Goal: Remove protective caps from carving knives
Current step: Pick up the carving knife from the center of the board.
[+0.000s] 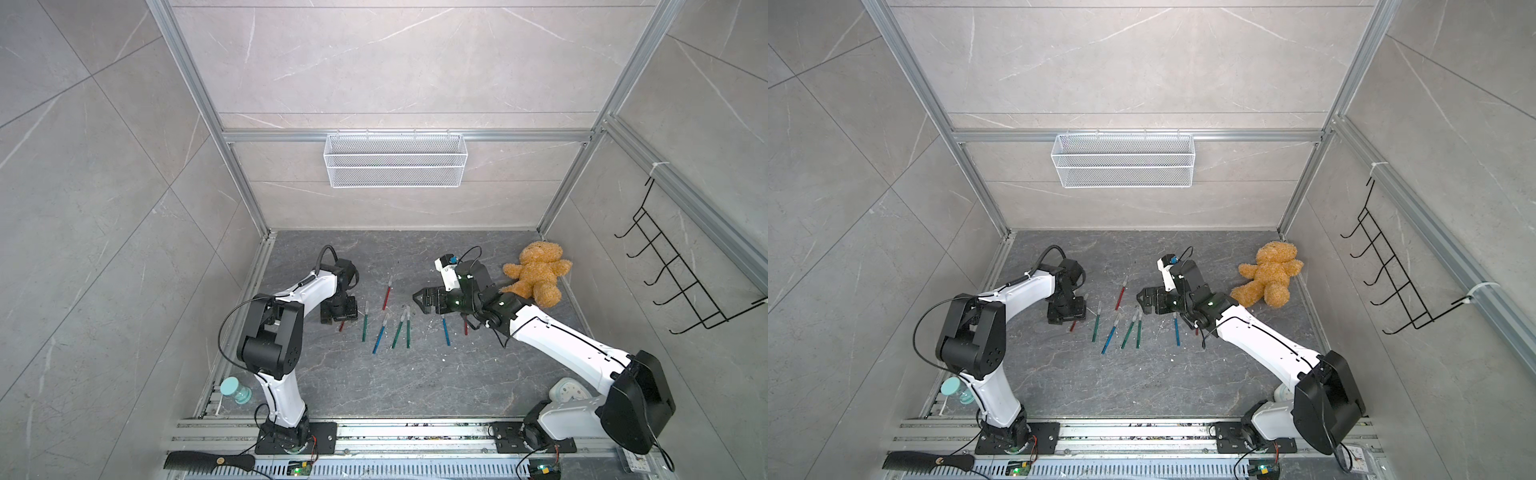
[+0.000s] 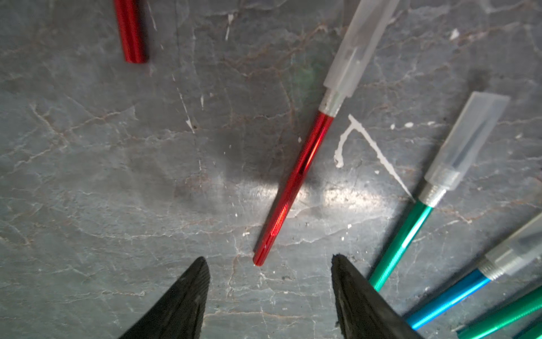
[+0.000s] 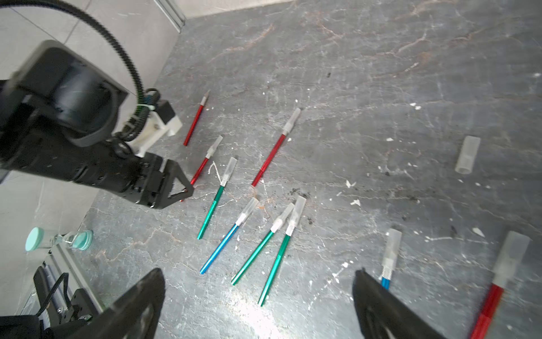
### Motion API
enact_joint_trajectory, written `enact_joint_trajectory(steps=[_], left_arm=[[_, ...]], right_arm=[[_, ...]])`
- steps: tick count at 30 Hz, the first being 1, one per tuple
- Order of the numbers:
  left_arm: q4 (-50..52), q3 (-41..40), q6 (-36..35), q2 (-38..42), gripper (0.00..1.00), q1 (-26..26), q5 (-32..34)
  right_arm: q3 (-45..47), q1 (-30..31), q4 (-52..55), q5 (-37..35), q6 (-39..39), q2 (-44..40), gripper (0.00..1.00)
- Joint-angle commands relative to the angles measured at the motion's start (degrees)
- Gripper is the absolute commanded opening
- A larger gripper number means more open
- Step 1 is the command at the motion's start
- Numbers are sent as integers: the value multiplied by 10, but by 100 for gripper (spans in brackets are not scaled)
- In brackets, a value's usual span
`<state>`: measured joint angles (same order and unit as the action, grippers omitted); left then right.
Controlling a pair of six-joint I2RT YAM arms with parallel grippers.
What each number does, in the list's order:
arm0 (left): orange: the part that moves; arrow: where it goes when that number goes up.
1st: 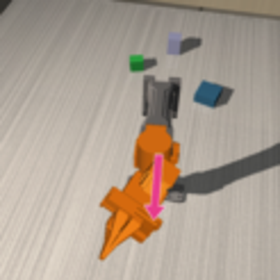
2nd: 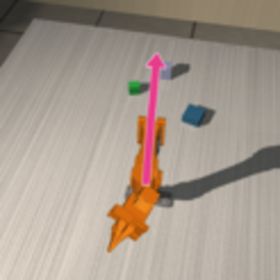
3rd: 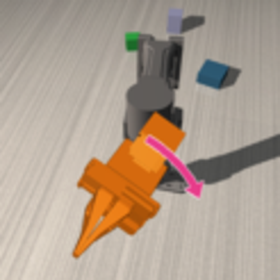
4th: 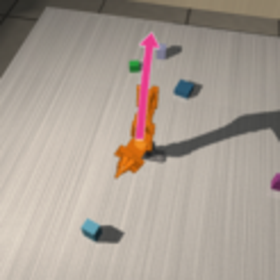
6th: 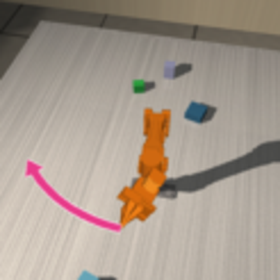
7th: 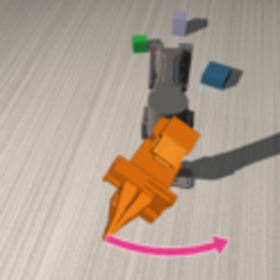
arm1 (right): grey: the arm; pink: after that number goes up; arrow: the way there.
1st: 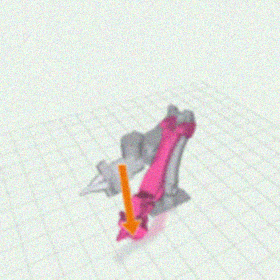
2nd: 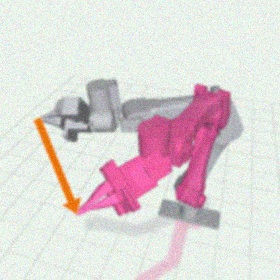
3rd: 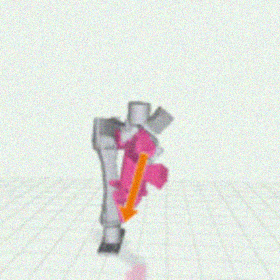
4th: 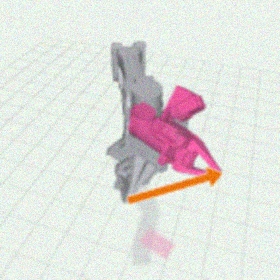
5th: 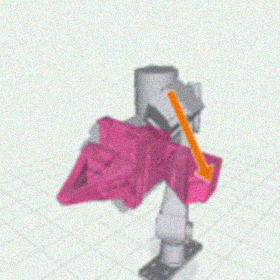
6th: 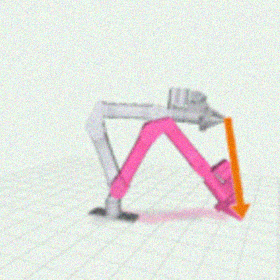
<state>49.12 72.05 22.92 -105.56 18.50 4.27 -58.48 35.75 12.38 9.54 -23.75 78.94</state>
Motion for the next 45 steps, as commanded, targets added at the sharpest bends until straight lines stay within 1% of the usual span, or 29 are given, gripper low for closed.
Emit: enact_joint_trajectory(steps=[1,4,8,13,18,21,23,25,27,29,30,33,38,44,45], left_arm=[[21,25,-6,-23,62,1,16],[22,30,-7,-40,57,1,16],[22,43,-7,-57,53,0,23],[22,61,-9,-79,51,1,27],[22,62,-12,-93,40,1,22],[23,59,-12,-94,38,2,22],[23,56,-12,-95,33,3,22],[23,55,-13,-100,31,7,22],[25,55,-15,-106,24,11,24],[28,56,-15,-110,21,16,26],[28,55,-15,-112,20,18,30],[29,53,-15,-110,18,18,34],[32,49,-15,-104,9,20,39],[32,42,-12,-82,0,20,48],[31,40,-11,-76,0,20,50]], right_arm=[[11,9,-45,7,11,-21,100],[19,13,-54,3,11,-25,100],[24,18,-65,3,9,-20,100],[23,24,-65,0,13,-18,100],[26,27,-65,-11,15,-21,100],[26,27,-67,-13,15,-19,100],[26,28,-66,-15,15,-18,100],[27,30,-65,-19,16,-19,100],[27,29,-66,-21,17,-20,100],[27,29,-65,-22,17,-20,100],[28,29,-65,-23,17,-20,100],[29,30,-65,-24,17,-19,100],[31,31,-67,-24,17,-16,100],[32,34,-70,-23,16,-11,100],[33,34,-70,-22,16,-10,100]])
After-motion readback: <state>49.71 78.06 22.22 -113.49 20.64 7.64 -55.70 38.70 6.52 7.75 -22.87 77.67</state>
